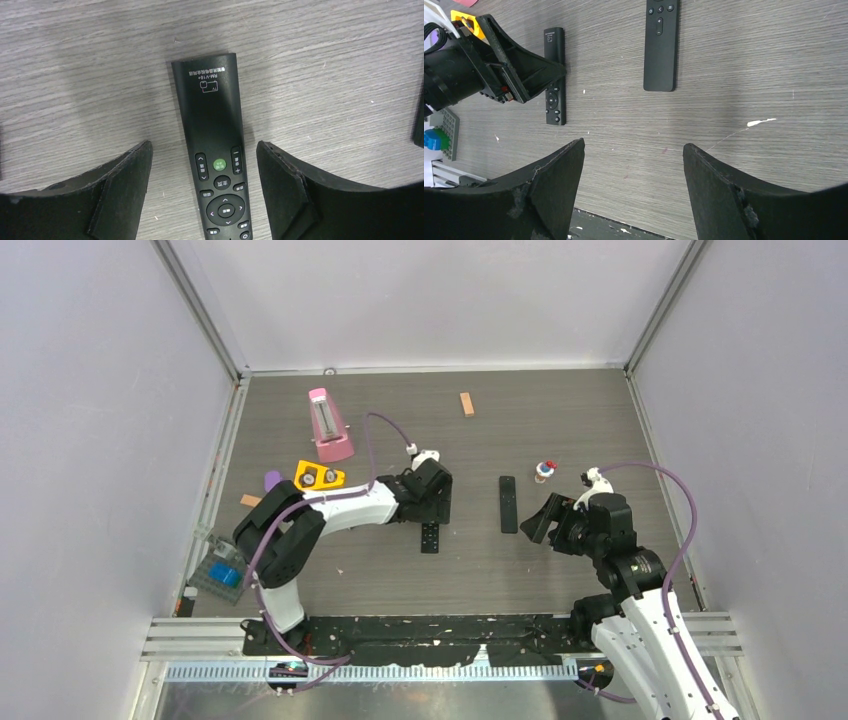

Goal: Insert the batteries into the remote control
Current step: Pick up the remote control from the center of the board, then adjust the remote control.

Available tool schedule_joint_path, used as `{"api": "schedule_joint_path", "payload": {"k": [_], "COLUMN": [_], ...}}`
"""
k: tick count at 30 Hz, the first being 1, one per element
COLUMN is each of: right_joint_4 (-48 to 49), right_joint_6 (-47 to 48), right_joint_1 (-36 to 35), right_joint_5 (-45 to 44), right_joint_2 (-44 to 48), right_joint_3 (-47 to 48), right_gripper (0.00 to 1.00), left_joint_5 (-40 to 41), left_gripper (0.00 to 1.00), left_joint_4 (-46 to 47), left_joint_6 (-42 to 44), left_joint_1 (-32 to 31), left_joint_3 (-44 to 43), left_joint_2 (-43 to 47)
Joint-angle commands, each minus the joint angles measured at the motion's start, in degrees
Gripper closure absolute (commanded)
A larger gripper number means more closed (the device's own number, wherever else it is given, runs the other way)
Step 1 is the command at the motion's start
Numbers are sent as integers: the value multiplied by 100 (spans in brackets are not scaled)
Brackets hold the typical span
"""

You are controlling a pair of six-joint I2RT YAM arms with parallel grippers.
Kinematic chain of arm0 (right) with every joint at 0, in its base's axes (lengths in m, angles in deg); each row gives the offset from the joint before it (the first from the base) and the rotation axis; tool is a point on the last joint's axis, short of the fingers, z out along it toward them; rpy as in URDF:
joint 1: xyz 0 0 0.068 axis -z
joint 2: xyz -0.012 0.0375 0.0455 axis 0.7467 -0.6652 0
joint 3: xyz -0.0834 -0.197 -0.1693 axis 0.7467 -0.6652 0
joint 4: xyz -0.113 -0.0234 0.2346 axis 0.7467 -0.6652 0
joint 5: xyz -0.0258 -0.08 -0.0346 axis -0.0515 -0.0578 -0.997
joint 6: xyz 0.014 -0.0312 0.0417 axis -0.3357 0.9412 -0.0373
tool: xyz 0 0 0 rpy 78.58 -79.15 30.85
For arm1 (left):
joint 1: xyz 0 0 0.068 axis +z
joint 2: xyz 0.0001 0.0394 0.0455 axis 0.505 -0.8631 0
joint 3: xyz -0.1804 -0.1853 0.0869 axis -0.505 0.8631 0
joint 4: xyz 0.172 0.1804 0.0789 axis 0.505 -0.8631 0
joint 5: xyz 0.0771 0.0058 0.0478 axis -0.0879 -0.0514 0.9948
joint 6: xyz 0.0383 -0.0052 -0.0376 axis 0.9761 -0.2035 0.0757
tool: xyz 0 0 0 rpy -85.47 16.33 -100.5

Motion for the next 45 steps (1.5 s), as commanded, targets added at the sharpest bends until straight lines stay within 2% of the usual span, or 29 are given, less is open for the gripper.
{"api": "schedule_joint_path", "payload": {"k": [1,5,10,19,24,28,33,37,40,45], "right_joint_4": [165,213,244,249,511,869,1536,2239,2329,1940], "right_joint_6": [-80,-137,-177,-99,61,28,-399,-1659,-1921,-1672], "right_joint_1": [2,-2,0,-2,-2,-3,-2,-183,-606,-1647], "right_joint_5": [149,195,249,368,708,1152,1877,2433,2149,1043], "right_joint_2": [-42,-36,-14,5,167,149,-55,-176,-288,-880], "right_joint_3": [60,4,-45,-41,-65,-30,49,320,789,1757], "right_gripper": [23,23,23,21,17,17,17,19,20,22], "left_joint_5": [195,589,750,716,330,-456,-2089,-3013,-3436,-3094], "left_gripper": [25,29,39,84,99,100,100,100,100,100], "left_joint_4": [-77,-712,-1207,-1191,-842,-124,1201,2294,2442,1911], "left_joint_6": [-100,-60,-110,74,458,837,1360,1590,1794,2380], "left_joint_1": [-82,-220,-299,-311,-287,-151,20,15,2,-247], "left_joint_3": [-214,-628,-931,-932,-754,-361,423,1020,1131,872], "left_joint_2": [-277,-530,-780,-580,141,1078,2237,3011,3230,3361]}}
